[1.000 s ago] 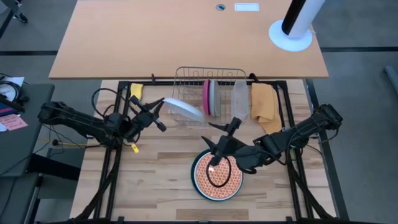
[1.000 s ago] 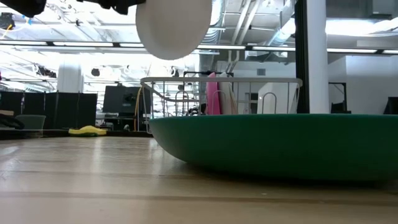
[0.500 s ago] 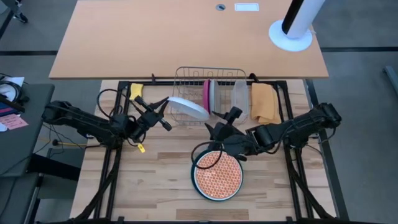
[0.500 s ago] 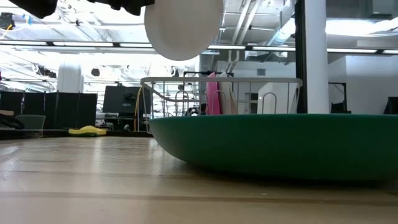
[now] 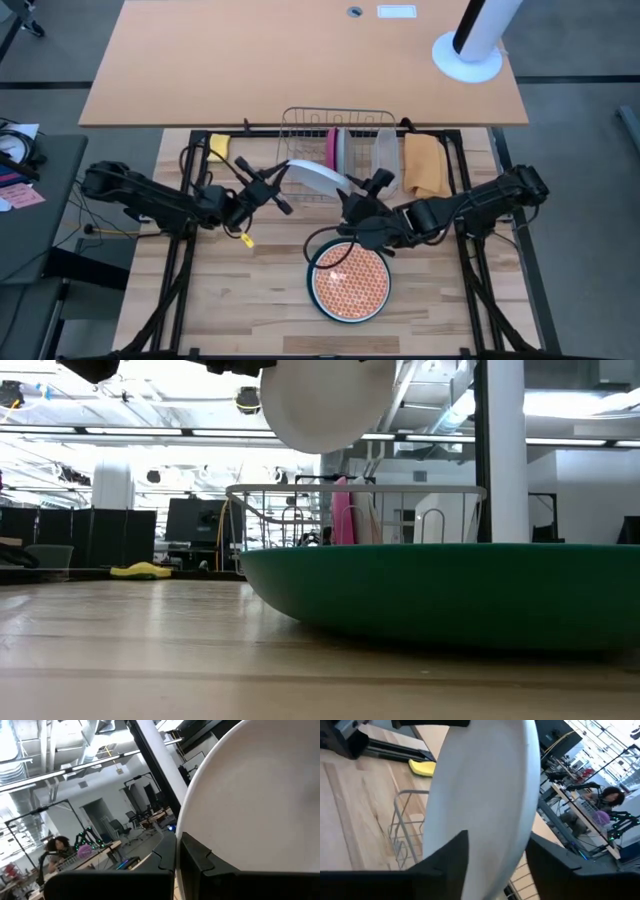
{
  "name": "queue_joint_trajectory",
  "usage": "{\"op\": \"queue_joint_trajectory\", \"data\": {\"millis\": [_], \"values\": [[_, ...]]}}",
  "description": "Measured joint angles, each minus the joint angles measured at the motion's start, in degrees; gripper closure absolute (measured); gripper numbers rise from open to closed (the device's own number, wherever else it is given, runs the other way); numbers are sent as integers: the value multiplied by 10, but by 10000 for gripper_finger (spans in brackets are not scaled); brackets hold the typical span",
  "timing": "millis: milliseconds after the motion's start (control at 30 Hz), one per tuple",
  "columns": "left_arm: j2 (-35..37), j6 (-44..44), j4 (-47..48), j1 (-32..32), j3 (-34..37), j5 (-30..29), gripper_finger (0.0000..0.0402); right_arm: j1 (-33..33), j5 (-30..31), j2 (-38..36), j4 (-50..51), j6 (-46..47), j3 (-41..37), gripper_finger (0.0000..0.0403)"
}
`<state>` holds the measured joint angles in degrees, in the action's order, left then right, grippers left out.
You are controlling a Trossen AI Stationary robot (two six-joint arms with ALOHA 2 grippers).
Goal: Sort dishes
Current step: Put the white plate into the dish rack
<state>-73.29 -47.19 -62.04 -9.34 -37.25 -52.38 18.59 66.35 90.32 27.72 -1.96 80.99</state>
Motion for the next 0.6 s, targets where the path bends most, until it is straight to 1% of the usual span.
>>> {"op": "queue_joint_trajectory", "data": {"millis": [167, 300, 400, 467, 600], "values": [[-9, -10, 1, 0, -7, 0, 401, -2, 11, 0, 7, 2, 0, 306], [-8, -47, 6, -5, -9, 4, 401, -10, 42, -2, 15, 6, 1, 356], [-9, -67, 10, -12, -9, 2, 402, -9, 61, -1, 26, 7, 1, 375], [-8, -69, 19, -13, -9, 3, 400, -9, 63, -2, 28, 6, 1, 379], [-8, -45, 50, -15, -9, 2, 375, -4, 69, -2, 33, -11, 1, 378]]}}
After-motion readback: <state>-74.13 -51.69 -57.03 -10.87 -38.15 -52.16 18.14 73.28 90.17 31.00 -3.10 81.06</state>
